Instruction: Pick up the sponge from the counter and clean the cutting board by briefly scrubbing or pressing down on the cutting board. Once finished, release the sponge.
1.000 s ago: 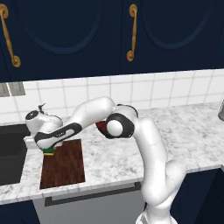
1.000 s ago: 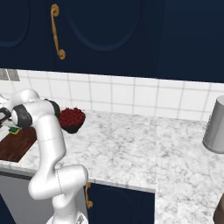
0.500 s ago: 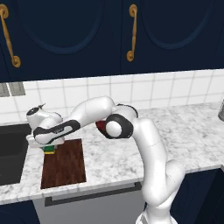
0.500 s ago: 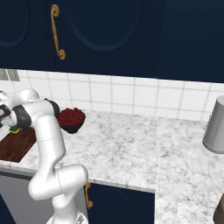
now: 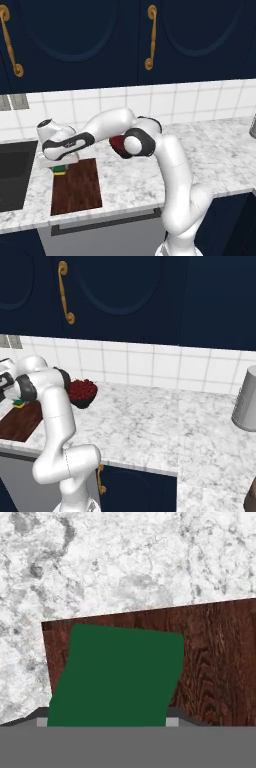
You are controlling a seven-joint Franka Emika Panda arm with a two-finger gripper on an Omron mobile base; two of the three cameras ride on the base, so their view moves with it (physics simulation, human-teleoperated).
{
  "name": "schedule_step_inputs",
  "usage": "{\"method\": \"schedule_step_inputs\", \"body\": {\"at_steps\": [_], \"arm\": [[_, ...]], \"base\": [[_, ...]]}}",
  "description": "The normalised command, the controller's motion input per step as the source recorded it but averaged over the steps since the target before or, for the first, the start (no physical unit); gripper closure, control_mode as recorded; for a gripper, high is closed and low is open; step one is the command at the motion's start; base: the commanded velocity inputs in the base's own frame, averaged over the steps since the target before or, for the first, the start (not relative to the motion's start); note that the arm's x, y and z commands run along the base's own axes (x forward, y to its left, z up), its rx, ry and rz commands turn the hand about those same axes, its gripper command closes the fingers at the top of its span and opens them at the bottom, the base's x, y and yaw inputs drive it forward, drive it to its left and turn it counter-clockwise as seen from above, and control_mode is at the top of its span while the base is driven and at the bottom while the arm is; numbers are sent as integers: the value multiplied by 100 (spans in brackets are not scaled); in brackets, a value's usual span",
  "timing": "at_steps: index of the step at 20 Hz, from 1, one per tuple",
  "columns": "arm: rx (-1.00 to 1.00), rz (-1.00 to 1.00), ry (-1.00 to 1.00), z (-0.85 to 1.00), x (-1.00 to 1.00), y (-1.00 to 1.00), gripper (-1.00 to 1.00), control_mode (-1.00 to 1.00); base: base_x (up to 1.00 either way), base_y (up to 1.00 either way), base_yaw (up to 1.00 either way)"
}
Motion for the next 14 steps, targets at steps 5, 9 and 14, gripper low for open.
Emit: {"method": "schedule_step_inputs", "body": {"at_steps": [5, 9, 14], "arm": [[0, 0, 1, -6, -16, -48, 100, -100], [0, 0, 0, 0, -12, -43, 100, -100], [1, 0, -3, -16, -5, -35, 100, -100]], "base": [[0, 0, 0], [0, 0, 0], [0, 0, 0]]}}
